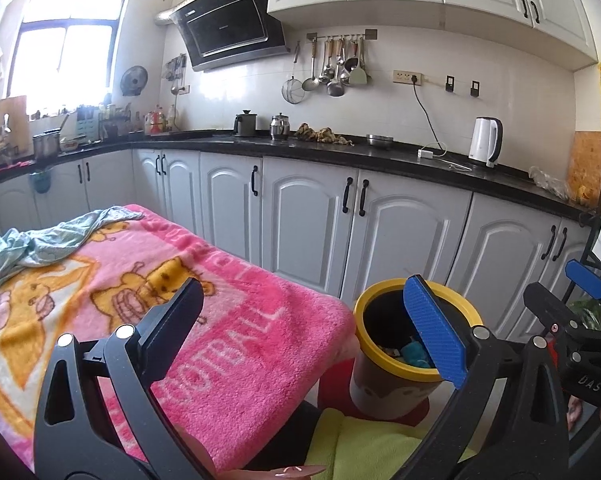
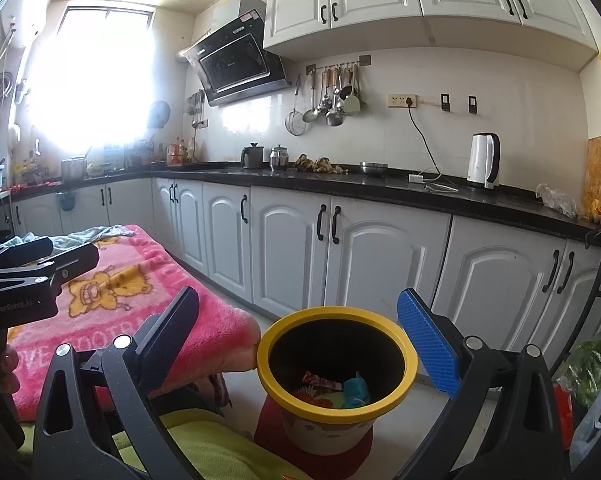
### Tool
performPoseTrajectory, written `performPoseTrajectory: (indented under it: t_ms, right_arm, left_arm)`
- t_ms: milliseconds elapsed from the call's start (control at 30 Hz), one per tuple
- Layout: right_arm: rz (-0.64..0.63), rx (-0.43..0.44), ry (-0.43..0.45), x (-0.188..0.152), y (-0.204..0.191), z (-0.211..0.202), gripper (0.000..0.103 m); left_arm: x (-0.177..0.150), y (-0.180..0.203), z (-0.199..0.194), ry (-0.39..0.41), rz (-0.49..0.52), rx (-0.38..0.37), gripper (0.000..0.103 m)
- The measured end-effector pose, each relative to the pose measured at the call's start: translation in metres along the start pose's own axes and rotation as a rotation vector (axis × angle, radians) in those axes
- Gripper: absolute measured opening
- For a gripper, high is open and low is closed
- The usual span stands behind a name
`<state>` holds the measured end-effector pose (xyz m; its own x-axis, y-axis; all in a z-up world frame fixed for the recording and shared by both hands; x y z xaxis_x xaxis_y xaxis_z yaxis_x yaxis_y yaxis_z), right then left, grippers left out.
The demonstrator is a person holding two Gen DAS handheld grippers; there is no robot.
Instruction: Collect trash
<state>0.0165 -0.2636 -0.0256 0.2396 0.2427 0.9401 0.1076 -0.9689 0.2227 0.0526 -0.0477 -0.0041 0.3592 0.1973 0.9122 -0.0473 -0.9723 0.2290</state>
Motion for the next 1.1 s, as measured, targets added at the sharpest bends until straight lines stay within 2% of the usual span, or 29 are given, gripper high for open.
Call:
performPoseTrajectory:
  t_ms: [1100]
  right_arm:
    - [0.0,0.001,0.0,-0.0005,0.0002,-0.0002,0.097]
  left_arm:
    - [0.0035,-0.0006,-0.002,0.013,0.001,0.009,0.092]
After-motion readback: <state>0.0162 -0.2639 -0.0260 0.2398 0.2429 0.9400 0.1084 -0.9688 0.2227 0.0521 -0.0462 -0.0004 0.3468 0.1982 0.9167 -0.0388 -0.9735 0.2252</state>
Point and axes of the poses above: each gripper's, at about its wrist camera, not at the fingertips, and z roughly the way its jaws point, y to its right, x to its top, the point moved 2 cm from there along z, roughly the way its jaws point, and after that the axes turned 11 degrees about -z, right-handed, at the moved point
